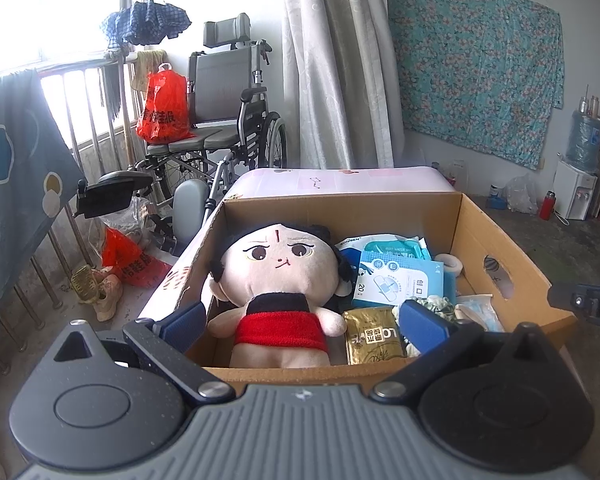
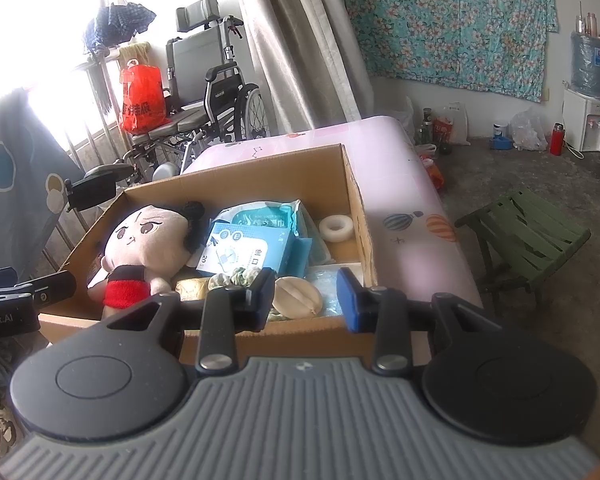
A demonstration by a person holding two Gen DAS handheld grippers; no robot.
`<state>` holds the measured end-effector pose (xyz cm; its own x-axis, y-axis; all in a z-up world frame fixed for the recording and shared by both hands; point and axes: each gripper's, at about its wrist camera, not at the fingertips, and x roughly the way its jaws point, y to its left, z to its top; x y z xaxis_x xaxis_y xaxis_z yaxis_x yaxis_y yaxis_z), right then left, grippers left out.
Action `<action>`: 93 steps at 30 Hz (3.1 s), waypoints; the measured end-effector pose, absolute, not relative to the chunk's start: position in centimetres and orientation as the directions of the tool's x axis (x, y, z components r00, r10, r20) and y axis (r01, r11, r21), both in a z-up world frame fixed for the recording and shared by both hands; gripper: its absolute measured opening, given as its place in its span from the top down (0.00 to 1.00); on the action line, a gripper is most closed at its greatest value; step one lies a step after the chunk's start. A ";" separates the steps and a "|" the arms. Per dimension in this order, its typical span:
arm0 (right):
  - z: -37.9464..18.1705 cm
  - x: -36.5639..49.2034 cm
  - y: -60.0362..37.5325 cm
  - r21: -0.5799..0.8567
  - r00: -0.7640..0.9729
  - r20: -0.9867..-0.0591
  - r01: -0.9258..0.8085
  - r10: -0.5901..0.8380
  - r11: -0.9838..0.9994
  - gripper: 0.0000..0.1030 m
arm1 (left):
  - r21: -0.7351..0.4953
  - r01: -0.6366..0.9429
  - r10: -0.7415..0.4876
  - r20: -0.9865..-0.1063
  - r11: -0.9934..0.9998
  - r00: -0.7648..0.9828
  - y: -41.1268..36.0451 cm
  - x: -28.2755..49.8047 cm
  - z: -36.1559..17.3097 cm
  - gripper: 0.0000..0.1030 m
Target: Organize soft objects
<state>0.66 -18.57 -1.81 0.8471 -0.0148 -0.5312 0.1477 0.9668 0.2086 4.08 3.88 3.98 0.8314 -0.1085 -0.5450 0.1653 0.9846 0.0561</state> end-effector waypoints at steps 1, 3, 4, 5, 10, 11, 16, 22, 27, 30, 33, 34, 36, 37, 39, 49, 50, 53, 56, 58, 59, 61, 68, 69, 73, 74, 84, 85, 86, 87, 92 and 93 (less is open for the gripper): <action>-1.8 0.6 -18.5 0.212 0.848 -0.530 0.146 -0.012 0.966 0.67 | 0.055 0.165 -0.108 -0.545 0.985 0.831 3.9 4.1 4.0 0.00; -1.7 0.6 -18.5 0.216 0.850 -0.526 0.146 -0.010 0.965 0.66 | 0.055 0.165 -0.109 -0.545 0.985 0.831 3.9 4.1 4.0 0.00; -1.7 0.6 -18.5 0.215 0.851 -0.525 0.145 -0.011 0.966 0.65 | 0.056 0.164 -0.107 -0.546 0.985 0.831 3.9 4.1 4.0 0.00; -1.7 0.6 -18.4 0.212 0.851 -0.524 0.145 -0.012 0.966 0.64 | 0.056 0.165 -0.108 -0.545 0.985 0.831 3.9 4.1 4.0 0.00; -1.7 0.5 -18.3 0.211 0.853 -0.521 0.145 -0.014 0.967 0.64 | 0.048 0.174 -0.121 -0.540 0.984 0.833 3.9 4.0 4.1 0.00; -1.6 0.5 -18.3 0.211 0.853 -0.522 0.145 -0.014 0.967 0.64 | 0.047 0.176 -0.123 -0.539 0.983 0.833 3.8 3.9 4.1 0.00; -1.7 0.4 -18.3 0.212 0.853 -0.521 0.146 -0.014 0.966 0.63 | 0.050 0.179 -0.125 -0.534 0.983 0.836 3.7 3.8 4.2 0.00; -1.7 0.4 -18.3 0.213 0.853 -0.522 0.145 -0.013 0.966 0.63 | 0.056 0.187 -0.130 -0.530 0.981 0.838 3.6 3.7 4.2 0.00; -1.8 0.4 -18.3 0.213 0.853 -0.523 0.144 -0.012 0.966 0.63 | 0.060 0.187 -0.127 -0.535 0.981 0.835 3.6 3.8 4.2 0.00; -1.9 0.3 -18.2 0.214 0.849 -0.528 0.145 -0.011 0.966 0.62 | 0.056 0.192 -0.133 -0.537 0.980 0.833 3.5 3.7 4.1 0.00; -2.0 0.2 -18.2 0.214 0.848 -0.529 0.147 -0.012 0.966 0.62 | 0.040 0.192 -0.140 -0.538 0.981 0.831 3.6 3.8 4.1 0.00; -2.0 0.2 -18.2 0.214 0.848 -0.529 0.149 -0.013 0.965 0.62 | 0.025 0.191 -0.148 -0.539 0.981 0.830 3.8 3.8 4.1 0.00; -2.1 0.2 -18.2 0.215 0.848 -0.530 0.149 -0.013 0.965 0.62 | -0.005 0.192 -0.164 -0.540 0.981 0.825 4.1 3.8 4.1 0.00; -2.1 0.2 -18.2 0.215 0.848 -0.530 0.150 -0.013 0.965 0.62 | -0.012 0.185 -0.162 -0.543 0.983 0.824 4.1 3.9 4.0 0.00; -2.2 0.2 -18.2 0.215 0.847 -0.531 0.150 -0.013 0.965 0.62 | -0.004 0.164 -0.139 -0.549 0.986 0.824 4.1 4.0 3.9 0.00; -2.3 0.4 -18.5 0.217 0.843 -0.537 0.153 -0.013 0.964 0.62 | 0.026 0.162 -0.121 -0.548 0.986 0.828 3.9 4.1 3.8 0.00; -2.3 0.5 -18.5 0.216 0.844 -0.537 0.152 -0.013 0.965 0.62 | 0.028 0.162 -0.121 -0.548 0.986 0.828 3.9 4.1 3.8 0.00; -2.3 0.5 -18.4 0.215 0.843 -0.537 0.150 -0.011 0.965 0.62 | 0.056 0.155 -0.101 -0.539 0.986 0.836 3.6 4.0 3.7 0.00; -2.4 0.5 -18.4 0.214 0.843 -0.538 0.148 -0.010 0.966 0.62 | 0.094 0.153 -0.083 -0.519 0.984 0.851 3.4 3.8 3.7 0.00; -2.4 0.7 -18.4 0.214 0.843 -0.538 0.147 -0.009 0.966 0.62 | 0.102 0.153 -0.079 -0.517 0.983 0.853 3.3 3.8 3.7 0.00; -2.4 0.7 -18.4 0.214 0.843 -0.538 0.146 -0.009 0.966 0.62 | 0.100 0.153 -0.081 -0.517 0.983 0.852 3.3 3.8 3.7 0.00; -2.4 0.7 -18.4 0.213 0.843 -0.538 0.148 -0.010 0.966 0.62 | 0.096 0.156 -0.084 -0.518 0.983 0.851 3.3 3.8 3.8 0.00; -2.4 0.7 -18.4 0.213 0.842 -0.539 0.147 -0.009 0.966 0.62 | 0.100 0.159 -0.085 -0.520 0.982 0.850 3.2 3.8 3.7 0.00; -2.4 0.6 -18.4 0.214 0.843 -0.538 0.148 -0.010 0.966 0.62 | 0.099 0.158 -0.084 -0.521 0.982 0.849 3.2 3.9 3.7 0.00; -2.4 0.7 -18.4 0.214 0.842 -0.539 0.147 -0.009 0.966 0.61 | 0.095 0.156 -0.083 -0.526 0.983 0.846 3.3 3.9 3.6 0.00; -2.4 0.7 -18.4 0.215 0.842 -0.540 0.146 -0.008 0.966 0.61 | 0.091 0.158 -0.087 -0.529 0.983 0.844 3.3 4.0 3.6 0.00; -2.6 1.0 -18.5 0.215 0.839 -0.544 0.144 -0.004 0.966 0.61 | 0.078 0.162 -0.096 -0.538 0.984 0.837 3.5 4.1 3.4 0.00; -2.6 1.0 -18.5 0.214 0.839 -0.544 0.144 -0.004 0.966 0.61 | 0.080 0.162 -0.094 -0.539 0.983 0.837 3.5 4.1 3.4 0.00; -2.6 1.0 -18.5 0.214 0.838 -0.545 0.143 -0.003 0.966 0.61 | 0.081 0.162 -0.094 -0.539 0.984 0.837 3.5 4.1 3.4 0.00; -2.6 1.0 -18.5 0.214 0.839 -0.545 0.141 -0.002 0.967 0.61 | 0.079 0.161 -0.093 -0.541 0.984 0.836 3.5 4.1 3.4 0.00; -2.8 1.0 -18.6 0.214 0.838 -0.546 0.143 -0.003 0.966 0.61 | 0.069 0.163 -0.097 -0.558 0.984 0.824 3.5 4.2 3.0 0.00; -2.8 1.0 -18.6 0.214 0.838 -0.546 0.142 -0.003 0.966 0.61 | 0.066 0.163 -0.099 -0.561 0.984 0.822 3.5 4.2 2.9 0.00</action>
